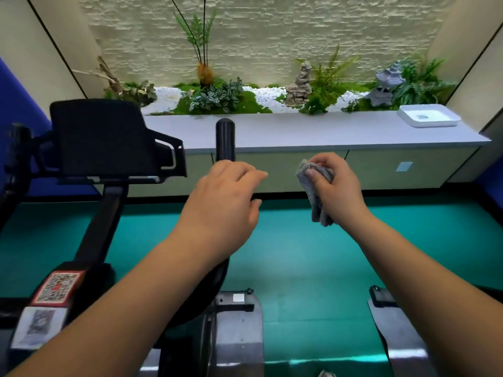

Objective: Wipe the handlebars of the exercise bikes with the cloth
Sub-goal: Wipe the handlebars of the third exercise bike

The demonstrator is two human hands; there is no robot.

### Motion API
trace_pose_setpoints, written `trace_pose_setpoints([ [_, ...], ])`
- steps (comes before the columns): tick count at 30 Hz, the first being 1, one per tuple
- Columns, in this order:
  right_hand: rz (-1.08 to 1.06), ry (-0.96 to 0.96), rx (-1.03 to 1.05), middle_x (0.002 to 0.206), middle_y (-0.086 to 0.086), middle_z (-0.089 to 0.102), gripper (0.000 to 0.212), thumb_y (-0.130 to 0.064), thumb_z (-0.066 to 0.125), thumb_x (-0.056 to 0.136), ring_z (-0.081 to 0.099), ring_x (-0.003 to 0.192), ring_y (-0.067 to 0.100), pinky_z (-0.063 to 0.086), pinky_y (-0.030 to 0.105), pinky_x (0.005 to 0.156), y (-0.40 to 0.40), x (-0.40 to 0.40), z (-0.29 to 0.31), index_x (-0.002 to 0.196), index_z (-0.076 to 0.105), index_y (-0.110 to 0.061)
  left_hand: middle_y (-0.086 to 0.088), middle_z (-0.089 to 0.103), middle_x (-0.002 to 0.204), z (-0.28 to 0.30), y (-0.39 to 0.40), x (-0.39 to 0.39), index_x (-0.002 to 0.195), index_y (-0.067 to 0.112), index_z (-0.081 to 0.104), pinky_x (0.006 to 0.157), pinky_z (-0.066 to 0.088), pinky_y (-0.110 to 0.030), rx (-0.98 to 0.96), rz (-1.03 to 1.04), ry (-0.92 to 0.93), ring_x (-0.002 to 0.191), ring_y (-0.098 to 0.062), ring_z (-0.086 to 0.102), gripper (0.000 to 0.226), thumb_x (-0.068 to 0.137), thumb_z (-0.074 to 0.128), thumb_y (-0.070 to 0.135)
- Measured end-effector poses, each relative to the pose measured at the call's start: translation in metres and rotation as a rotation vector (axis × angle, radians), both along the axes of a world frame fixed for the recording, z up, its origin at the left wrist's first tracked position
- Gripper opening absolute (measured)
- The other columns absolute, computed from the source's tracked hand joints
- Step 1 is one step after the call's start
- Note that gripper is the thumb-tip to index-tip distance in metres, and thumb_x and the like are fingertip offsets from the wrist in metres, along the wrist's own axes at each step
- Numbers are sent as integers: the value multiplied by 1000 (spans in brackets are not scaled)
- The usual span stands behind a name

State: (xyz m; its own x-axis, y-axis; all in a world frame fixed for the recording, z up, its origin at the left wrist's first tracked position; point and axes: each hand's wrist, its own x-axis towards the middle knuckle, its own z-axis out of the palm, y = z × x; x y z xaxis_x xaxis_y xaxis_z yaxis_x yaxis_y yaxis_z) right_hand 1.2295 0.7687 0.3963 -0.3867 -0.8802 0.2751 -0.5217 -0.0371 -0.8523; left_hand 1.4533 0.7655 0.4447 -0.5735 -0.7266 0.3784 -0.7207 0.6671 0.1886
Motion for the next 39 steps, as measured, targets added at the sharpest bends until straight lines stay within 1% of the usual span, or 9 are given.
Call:
trace_pose_setpoints([
  [5,55,18,102,103,1,60,21,-25,58,93,62,89,19,54,34,75,2,-71,-8,85,53,-44,4,50,130,-34,-3,-84,136,23,45,102,37,-36,89,68,-90,123,-20,39,46,92,53,30],
  [8,58,-33,195,79,4,63,7,-29,55,95,63,57,36,53,42,42,3,-112,-13,93,54,-36,4,49,134,-66,-12,-121,140,23,41,100,36,-35,158,151,-154,123,-22,41,50,92,52,33],
  [10,59,-2,240,75,8,64,4,-30,52,96,59,45,33,47,30,35,-1,-141,-22,97,51,-34,4,46,139,-87,-21,-145,144,23,36,103,36,-35,195,199,-219,125,-22,40,54,93,49,37],
  [17,102,61,337,69,4,59,7,-29,48,99,55,54,15,35,14,37,-42,-200,-60,105,48,-25,1,30,153,-143,-59,-194,149,25,22,110,25,-37,289,316,-381,137,-22,29,59,96,41,46],
  [23,154,27,452,76,2,59,11,-36,47,98,56,65,18,39,25,50,-108,-219,-76,104,46,-27,-1,36,150,-177,-120,-216,147,24,26,111,24,-40,320,314,-455,135,-23,32,56,97,40,44],
  [26,177,-80,511,61,2,54,7,-33,45,99,47,55,22,32,25,47,-142,-225,-76,99,46,-26,0,38,149,-189,-153,-227,146,25,31,113,20,-42,341,340,-434,135,-22,33,54,96,43,42],
  [30,216,-186,593,53,17,47,6,-34,44,95,37,42,22,29,20,43,-182,-234,-75,94,42,-29,2,38,147,-199,-195,-243,145,25,30,114,17,-40,385,331,-450,133,-21,32,52,97,40,41],
  [36,301,-131,590,73,21,59,39,-32,74,81,48,36,33,36,29,37,-252,-250,-83,97,38,-26,0,51,135,-196,-260,-252,140,21,41,110,27,-41,336,317,-421,125,-24,43,48,95,46,36],
  [39,357,-38,601,88,15,60,39,-25,73,82,51,38,34,39,31,37,-302,-255,-91,98,38,-27,-2,56,129,-203,-293,-248,136,19,47,106,32,-43,332,374,-419,118,-25,49,47,92,51,35],
])
